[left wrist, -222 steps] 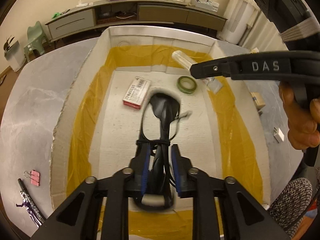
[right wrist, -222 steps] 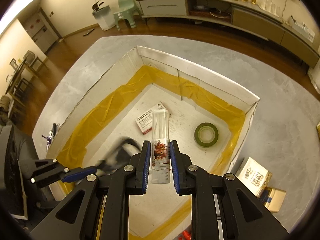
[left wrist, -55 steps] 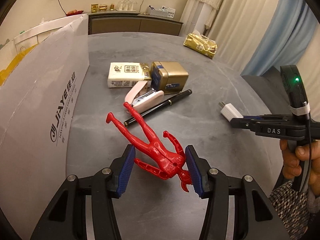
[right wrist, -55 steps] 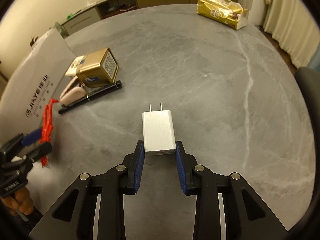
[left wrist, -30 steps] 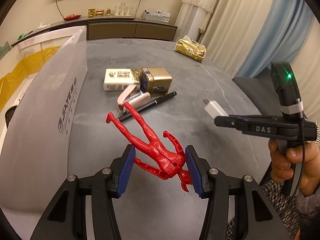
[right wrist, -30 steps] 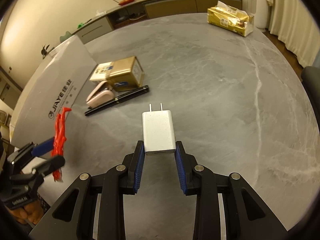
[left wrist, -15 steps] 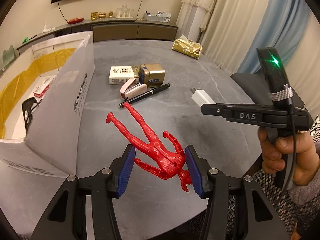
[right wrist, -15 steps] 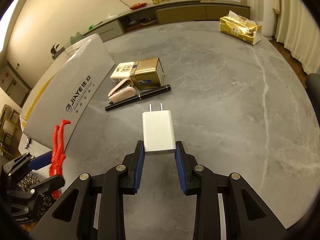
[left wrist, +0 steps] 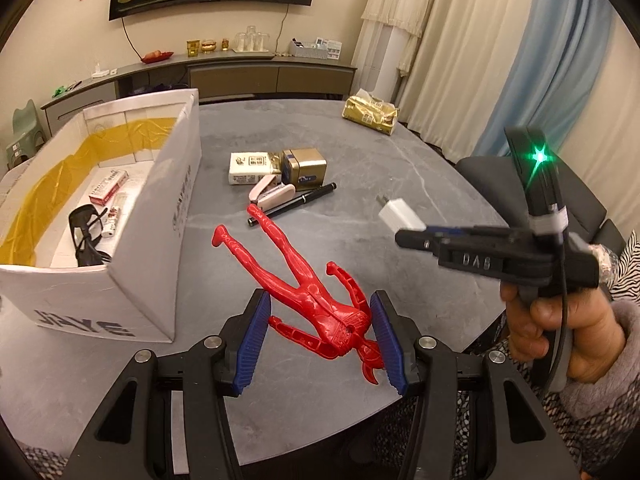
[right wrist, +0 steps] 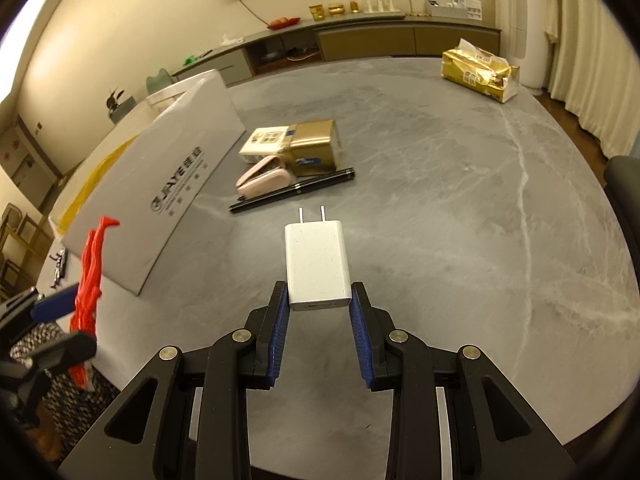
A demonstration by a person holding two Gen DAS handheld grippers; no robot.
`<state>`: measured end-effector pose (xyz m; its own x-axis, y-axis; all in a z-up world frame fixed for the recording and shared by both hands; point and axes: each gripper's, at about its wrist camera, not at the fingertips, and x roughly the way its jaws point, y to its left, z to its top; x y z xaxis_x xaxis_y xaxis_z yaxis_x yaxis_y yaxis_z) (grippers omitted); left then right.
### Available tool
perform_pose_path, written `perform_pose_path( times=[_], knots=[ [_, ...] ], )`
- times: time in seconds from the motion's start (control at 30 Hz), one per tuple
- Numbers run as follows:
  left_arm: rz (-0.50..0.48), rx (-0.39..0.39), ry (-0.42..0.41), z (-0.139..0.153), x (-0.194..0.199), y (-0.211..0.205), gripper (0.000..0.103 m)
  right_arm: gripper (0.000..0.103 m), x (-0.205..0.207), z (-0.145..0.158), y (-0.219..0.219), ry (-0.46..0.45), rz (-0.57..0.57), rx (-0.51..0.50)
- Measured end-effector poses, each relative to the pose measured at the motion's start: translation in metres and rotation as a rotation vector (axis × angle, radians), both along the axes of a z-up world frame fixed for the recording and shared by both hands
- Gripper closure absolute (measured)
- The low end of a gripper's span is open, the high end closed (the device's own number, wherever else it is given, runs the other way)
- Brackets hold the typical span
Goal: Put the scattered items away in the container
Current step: 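Lift and carry the red figure and white charger over the white box with both grippers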
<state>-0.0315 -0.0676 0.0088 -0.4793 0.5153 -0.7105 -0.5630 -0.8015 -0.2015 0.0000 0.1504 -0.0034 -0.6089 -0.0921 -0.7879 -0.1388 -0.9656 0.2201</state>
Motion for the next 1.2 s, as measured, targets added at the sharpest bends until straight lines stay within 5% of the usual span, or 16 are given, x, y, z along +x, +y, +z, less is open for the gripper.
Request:
perform_pose_path(
  times=[1.2],
  knots=[
    [0.06, 0.098, 0.107, 0.072, 0.009, -0.062, 0.05, 0.071, 0.013, 0.07, -0.093, 0.122, 0.226, -0.06]
  ],
)
